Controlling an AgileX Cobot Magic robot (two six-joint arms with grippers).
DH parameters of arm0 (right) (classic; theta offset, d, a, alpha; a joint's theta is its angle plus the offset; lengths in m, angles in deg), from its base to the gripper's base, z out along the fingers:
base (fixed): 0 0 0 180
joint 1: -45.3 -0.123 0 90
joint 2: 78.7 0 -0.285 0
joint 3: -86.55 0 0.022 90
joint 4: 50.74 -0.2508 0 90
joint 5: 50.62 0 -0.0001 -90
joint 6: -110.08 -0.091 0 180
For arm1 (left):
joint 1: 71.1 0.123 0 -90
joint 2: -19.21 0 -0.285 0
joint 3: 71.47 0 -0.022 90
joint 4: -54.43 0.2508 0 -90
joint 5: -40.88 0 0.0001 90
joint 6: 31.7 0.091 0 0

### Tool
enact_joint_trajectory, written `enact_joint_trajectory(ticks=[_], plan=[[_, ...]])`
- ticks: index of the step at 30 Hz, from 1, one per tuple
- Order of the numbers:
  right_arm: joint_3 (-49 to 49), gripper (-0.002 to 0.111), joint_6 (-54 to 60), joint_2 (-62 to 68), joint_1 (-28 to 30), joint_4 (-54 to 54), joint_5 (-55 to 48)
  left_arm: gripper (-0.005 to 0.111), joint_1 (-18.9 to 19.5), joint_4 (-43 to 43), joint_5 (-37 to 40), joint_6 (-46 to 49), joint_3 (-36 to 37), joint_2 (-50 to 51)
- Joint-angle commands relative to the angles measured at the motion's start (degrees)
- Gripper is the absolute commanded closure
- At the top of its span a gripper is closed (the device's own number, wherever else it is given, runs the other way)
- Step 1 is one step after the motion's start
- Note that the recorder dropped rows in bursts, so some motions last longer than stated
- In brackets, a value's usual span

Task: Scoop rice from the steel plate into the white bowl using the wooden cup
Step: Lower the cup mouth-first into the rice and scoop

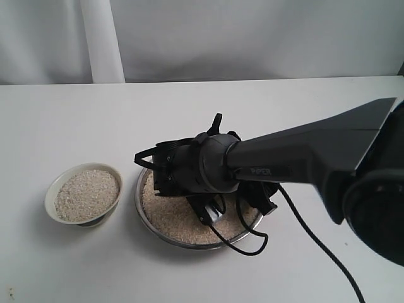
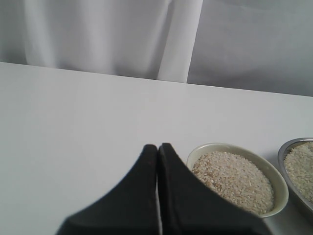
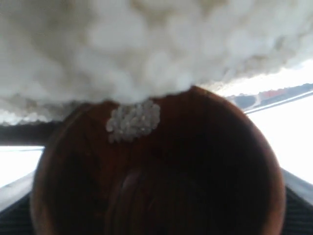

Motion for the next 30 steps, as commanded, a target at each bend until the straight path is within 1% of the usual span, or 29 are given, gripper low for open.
enact_joint_trajectory(ticks=[1,7,13,19,21,27,30], plan=[[0.29,0.108,-2.33,0.47,-0.42,-2.76,2.81,0.107,-0.09,-0.05,-0.32,-0.25,0.11,0.01],[0.29,0.108,-3.12,0.47,-0.42,-4.86,6.0,0.107,-0.09,-0.05,-0.32,-0.25,0.11,0.01],[-0.07,0.108,-3.25,0.22,-0.42,-5.4,6.04,0.107,-0.09,-0.05,-0.32,-0.25,0.11,0.01],[-6.65,0.108,-1.78,0.34,-0.42,-11.63,4.84,0.107,-0.09,-0.05,-0.32,-0.25,0.11,0.01],[-7.44,0.108,-0.96,0.45,-0.42,-12.84,4.73,0.107,-0.09,-0.05,-0.32,-0.25,0.11,0.01],[-7.72,0.108,-0.16,0.54,-0.42,-12.46,2.93,0.107,-0.09,-0.05,-0.32,-0.25,0.11,0.01],[-7.72,0.108,-0.16,0.54,-0.42,-9.13,2.13,0.107,-0.09,-0.05,-0.32,-0.25,0.11,0.01]])
